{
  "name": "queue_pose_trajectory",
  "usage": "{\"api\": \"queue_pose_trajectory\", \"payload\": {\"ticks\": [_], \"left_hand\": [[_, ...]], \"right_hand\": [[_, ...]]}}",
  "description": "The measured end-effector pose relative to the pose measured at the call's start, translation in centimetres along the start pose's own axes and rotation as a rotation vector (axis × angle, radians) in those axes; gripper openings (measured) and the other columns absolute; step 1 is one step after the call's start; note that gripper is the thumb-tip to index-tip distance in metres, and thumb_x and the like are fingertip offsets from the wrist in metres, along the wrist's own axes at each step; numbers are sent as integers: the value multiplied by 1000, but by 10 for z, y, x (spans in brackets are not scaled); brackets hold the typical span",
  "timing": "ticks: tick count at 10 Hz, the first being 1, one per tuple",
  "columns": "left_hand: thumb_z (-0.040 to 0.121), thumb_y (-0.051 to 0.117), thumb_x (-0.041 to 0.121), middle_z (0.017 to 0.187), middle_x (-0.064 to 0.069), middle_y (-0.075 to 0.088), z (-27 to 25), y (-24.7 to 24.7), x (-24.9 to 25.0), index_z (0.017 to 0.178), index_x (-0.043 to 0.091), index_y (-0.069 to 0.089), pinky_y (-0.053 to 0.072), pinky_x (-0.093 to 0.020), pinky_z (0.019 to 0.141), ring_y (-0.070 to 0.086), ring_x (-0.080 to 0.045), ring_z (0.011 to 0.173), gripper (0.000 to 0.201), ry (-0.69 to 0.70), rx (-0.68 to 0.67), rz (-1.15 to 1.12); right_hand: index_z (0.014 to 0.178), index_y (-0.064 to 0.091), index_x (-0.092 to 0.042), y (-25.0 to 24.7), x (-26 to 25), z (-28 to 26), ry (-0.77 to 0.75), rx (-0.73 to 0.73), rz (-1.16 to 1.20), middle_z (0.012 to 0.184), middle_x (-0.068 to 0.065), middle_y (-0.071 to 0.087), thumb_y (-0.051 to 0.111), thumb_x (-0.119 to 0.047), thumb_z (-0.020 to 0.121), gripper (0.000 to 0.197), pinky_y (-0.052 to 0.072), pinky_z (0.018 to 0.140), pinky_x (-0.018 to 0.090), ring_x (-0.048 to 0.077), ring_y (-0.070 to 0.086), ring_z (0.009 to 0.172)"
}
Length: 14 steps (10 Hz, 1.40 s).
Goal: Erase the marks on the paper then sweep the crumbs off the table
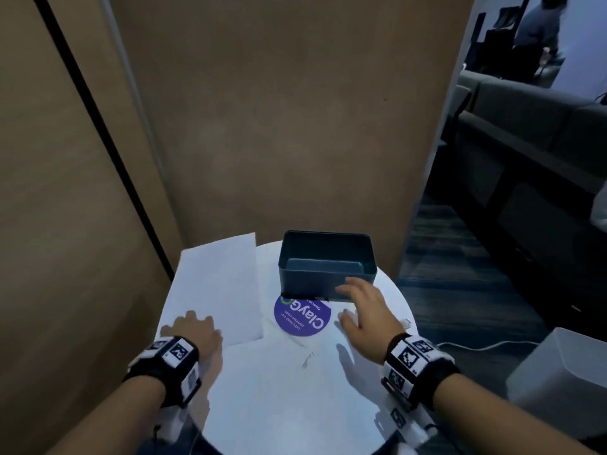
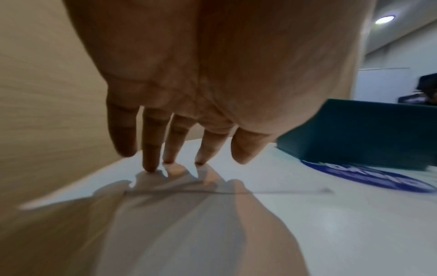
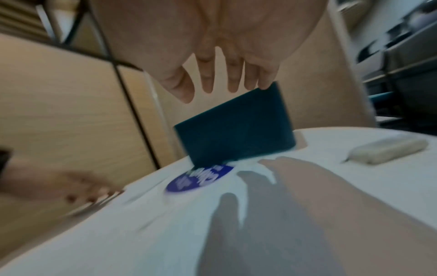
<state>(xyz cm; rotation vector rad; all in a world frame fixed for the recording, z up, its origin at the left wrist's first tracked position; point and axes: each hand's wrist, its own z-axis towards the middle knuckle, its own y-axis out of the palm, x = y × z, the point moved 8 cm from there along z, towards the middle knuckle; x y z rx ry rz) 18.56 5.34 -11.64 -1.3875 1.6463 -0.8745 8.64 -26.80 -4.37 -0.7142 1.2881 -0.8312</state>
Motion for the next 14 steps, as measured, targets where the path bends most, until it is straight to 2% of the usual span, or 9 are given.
{"api": "queue_pose_trajectory", "payload": {"ticks": [3, 4, 5, 6, 8, 10, 12, 13, 14], "left_hand": [[102, 32, 42, 139, -3, 42, -92, 23, 91, 134, 40, 49, 35, -44, 104, 41, -28, 129, 36, 323, 60, -27], [105, 34, 32, 155, 0, 33, -100, 26, 93, 150, 35, 36, 30, -38, 114, 34, -22, 141, 45, 442, 84, -280], [103, 39, 34, 161, 2, 23, -95, 19, 61, 150, 34, 34, 28, -42, 115, 29, -23, 144, 48, 312, 186, -353], [94, 50, 41, 159, 3, 22, -91, 20, 34, 145, 39, 36, 33, -48, 111, 31, -27, 141, 53, 228, 164, -209], [92, 54, 41, 152, -1, 26, -107, 36, 53, 144, 29, 32, 36, -48, 105, 34, -27, 137, 58, 311, 79, -111], [94, 52, 42, 157, 0, 20, -116, 42, 56, 147, 31, 28, 34, -50, 108, 30, -27, 141, 60, 320, 62, -79], [93, 50, 43, 164, 3, -16, -111, 58, 45, 154, 48, 4, 37, -41, 111, 3, -19, 152, 76, 325, 197, -253], [97, 35, 54, 162, -4, 15, -119, 49, 21, 151, 53, 8, 55, -39, 89, 40, -25, 141, 61, 332, 492, -313], [95, 27, 49, 125, -1, 51, -148, 54, 6, 122, 48, 48, 58, -33, 54, 72, -26, 79, 34, 377, 675, -482]], "right_hand": [[142, 39, -23, 111, -71, -70, -319, -407, -207, 147, 8, 43, 39, -38, 95, 50, 41, 105, 48, 30, 43, 132], [137, 35, -24, 117, -57, -87, -275, -474, -370, 153, 9, 31, 44, -42, 88, 53, 33, 107, 55, 30, 30, 139], [139, 33, -27, 100, -28, -96, -130, -469, -405, 160, 3, 19, 48, -43, 90, 54, 20, 112, 55, 24, 20, 146], [134, 40, -25, 70, -1, -99, -21, -419, -387, 155, -1, 25, 49, -43, 89, 50, 25, 111, 53, 24, 28, 142], [123, 44, -28, 57, 18, -114, -32, -366, -358, 137, -1, 39, 49, -32, 89, 35, 45, 99, 41, 25, 45, 122], [120, 45, -27, 64, 24, -123, 13, -387, -342, 132, -1, 38, 46, -26, 89, 31, 44, 101, 38, 28, 43, 121], [128, 51, -29, 42, 11, -124, 4, -283, -202, 147, -11, 33, 47, -36, 96, 33, 37, 109, 29, 17, 39, 134], [118, 52, -41, -1, -4, -119, 9, -171, -91, 133, -28, 39, 50, -40, 96, 23, 38, 109, 25, -2, 44, 123], [99, 57, -47, -63, -34, -121, -22, 1, 35, 108, -33, 59, 53, -42, 94, 8, 47, 92, 22, -9, 54, 104]]}}
